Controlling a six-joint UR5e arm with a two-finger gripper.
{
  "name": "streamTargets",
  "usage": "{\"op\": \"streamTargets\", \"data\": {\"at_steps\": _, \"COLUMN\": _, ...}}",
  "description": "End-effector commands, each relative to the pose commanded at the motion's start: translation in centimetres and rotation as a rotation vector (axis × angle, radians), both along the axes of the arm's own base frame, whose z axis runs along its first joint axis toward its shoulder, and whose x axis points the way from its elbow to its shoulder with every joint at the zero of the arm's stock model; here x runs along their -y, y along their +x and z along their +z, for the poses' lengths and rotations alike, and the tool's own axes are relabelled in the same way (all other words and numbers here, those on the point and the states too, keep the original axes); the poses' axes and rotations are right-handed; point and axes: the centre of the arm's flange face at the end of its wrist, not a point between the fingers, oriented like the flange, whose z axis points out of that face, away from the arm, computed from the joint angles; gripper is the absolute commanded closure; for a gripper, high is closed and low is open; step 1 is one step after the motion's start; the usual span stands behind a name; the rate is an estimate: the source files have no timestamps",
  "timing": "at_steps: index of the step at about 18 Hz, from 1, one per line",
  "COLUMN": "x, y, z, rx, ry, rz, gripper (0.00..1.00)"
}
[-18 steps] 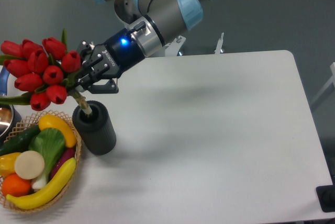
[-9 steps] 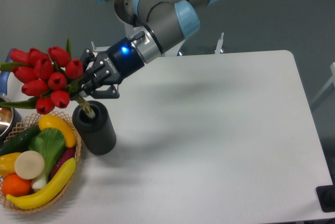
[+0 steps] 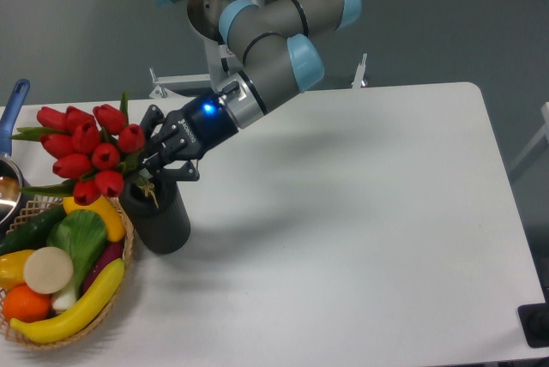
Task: Insert the flowers into the vase
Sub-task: 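Lower the tulip stems down into the black vase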
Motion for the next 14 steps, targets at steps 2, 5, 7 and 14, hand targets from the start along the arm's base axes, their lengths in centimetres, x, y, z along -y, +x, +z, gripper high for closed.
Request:
{"op": "streamTargets", "data": {"at_steps": 2, "x": 0.0, "y": -0.2, "z": -0.8, "rx": 0.010, "ry": -0.010, "rz": 0.002, "gripper": 0.77}}
{"op": "streamTargets", "data": {"at_steps": 5, "x": 0.1, "y": -0.8, "z": -1.5, "rx": 0.023, "ry": -0.018, "rz": 0.012, "gripper": 0.54}}
{"op": "streamTargets", "data": {"at_steps": 7, "x": 0.2, "y": -0.7, "z": -1.9, "rx": 0.029, "ry": -0.025, "rz": 0.012, "gripper": 0.40}}
{"op": "streamTargets", "data": {"at_steps": 14, "x": 1.7, "y": -1.4, "z": -2.6, "rx": 0.050, "ry": -0.039, "rz": 0.048, "gripper": 0.01}}
